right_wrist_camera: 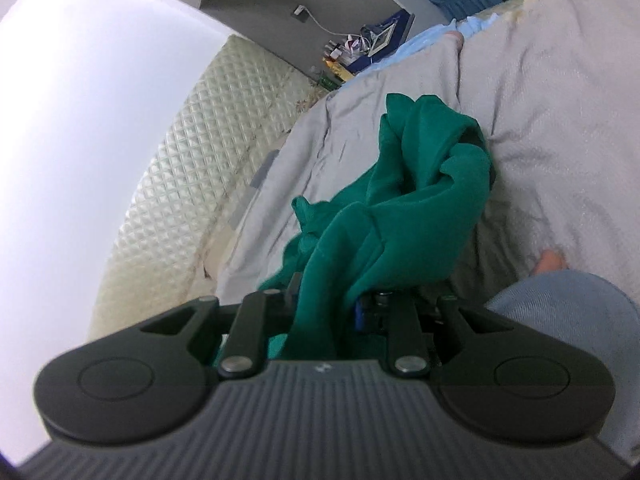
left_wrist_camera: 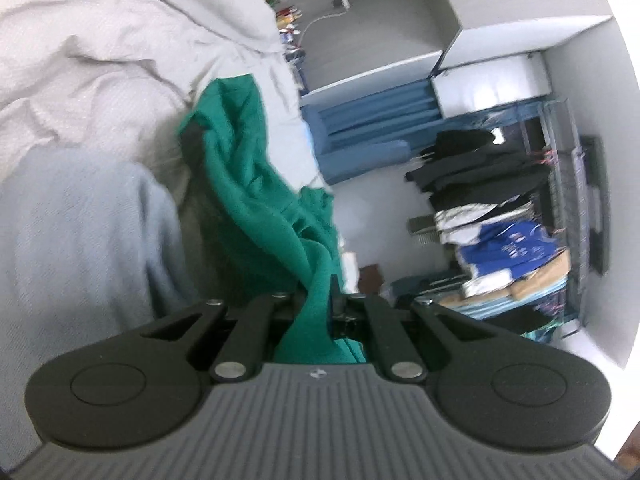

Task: Fold large clothes
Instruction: 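Grasp the green hoodie with both grippers and lift it off the bed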

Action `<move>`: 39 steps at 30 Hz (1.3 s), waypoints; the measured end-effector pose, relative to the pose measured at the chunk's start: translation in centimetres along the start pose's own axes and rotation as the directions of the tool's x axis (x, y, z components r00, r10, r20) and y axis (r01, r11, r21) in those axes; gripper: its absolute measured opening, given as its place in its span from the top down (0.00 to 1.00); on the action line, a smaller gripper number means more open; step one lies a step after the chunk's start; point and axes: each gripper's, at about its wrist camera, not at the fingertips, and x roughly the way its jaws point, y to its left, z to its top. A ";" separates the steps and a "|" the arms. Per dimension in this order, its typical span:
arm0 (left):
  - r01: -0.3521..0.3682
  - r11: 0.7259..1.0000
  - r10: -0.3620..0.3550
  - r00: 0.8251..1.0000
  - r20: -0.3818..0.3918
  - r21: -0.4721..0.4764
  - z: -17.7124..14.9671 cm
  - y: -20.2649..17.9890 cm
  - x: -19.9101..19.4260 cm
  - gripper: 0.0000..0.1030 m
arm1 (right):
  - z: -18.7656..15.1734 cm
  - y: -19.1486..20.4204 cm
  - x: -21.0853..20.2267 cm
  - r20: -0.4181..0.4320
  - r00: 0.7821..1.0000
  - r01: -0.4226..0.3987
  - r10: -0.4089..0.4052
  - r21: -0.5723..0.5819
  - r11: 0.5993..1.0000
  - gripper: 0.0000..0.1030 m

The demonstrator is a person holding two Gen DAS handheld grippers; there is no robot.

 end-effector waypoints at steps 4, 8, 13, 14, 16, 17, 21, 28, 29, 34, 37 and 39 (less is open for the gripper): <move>0.066 0.998 -0.067 0.997 0.045 0.014 3.3 -0.9 2.6 0.93 | 2.8 1.2 1.9 0.049 0.999 -0.023 0.023 -0.003 1.000 0.74; 0.105 0.994 -0.106 0.987 0.121 0.019 8.8 -2.0 7.5 0.93 | 7.6 0.9 5.7 0.095 0.995 -0.037 0.031 0.060 0.997 0.73; 0.095 0.995 -0.088 0.962 0.259 -0.014 15.0 -2.3 15.3 0.93 | 13.3 -1.7 12.2 0.146 0.989 0.000 -0.027 0.187 0.982 0.72; 0.089 0.996 -0.079 0.958 0.277 -0.022 16.0 -2.0 16.9 0.93 | 14.1 -2.4 13.4 0.152 0.987 0.013 -0.047 0.219 0.976 0.72; 0.067 0.997 -0.052 0.952 0.303 -0.041 18.0 -1.1 20.1 0.93 | 15.6 -4.0 16.2 0.159 0.982 0.052 -0.099 0.277 0.959 0.72; 0.057 0.997 -0.040 0.948 0.315 -0.045 18.9 -0.6 21.5 0.93 | 16.1 -4.8 17.4 0.159 0.980 0.065 -0.117 0.299 0.952 0.71; 0.043 0.999 -0.030 0.946 0.324 -0.033 21.7 2.2 25.4 0.92 | 17.4 -7.8 20.8 0.147 0.979 0.083 -0.138 0.329 0.941 0.70; -0.007 1.000 -0.001 0.950 0.313 0.025 23.9 7.8 30.1 0.92 | 18.4 -12.3 25.2 0.106 0.987 0.077 -0.122 0.356 0.931 0.67; -0.015 1.000 0.010 0.951 0.308 0.012 24.5 8.6 31.0 0.92 | 18.6 -12.6 25.5 0.100 0.988 0.077 -0.121 0.363 0.928 0.67; -0.019 0.996 0.041 0.967 0.252 -0.089 27.4 12.9 34.3 0.92 | 19.4 -14.1 27.8 0.083 0.987 0.098 -0.136 0.356 0.929 0.67; -0.078 0.990 0.103 0.969 0.224 -0.117 27.9 14.9 35.6 0.92 | 19.5 -15.0 28.9 0.077 0.987 0.100 -0.138 0.374 0.922 0.67; -0.070 0.988 0.099 0.970 0.220 -0.136 28.1 15.7 35.9 0.92 | 19.6 -15.2 29.1 0.077 0.988 0.093 -0.131 0.373 0.923 0.67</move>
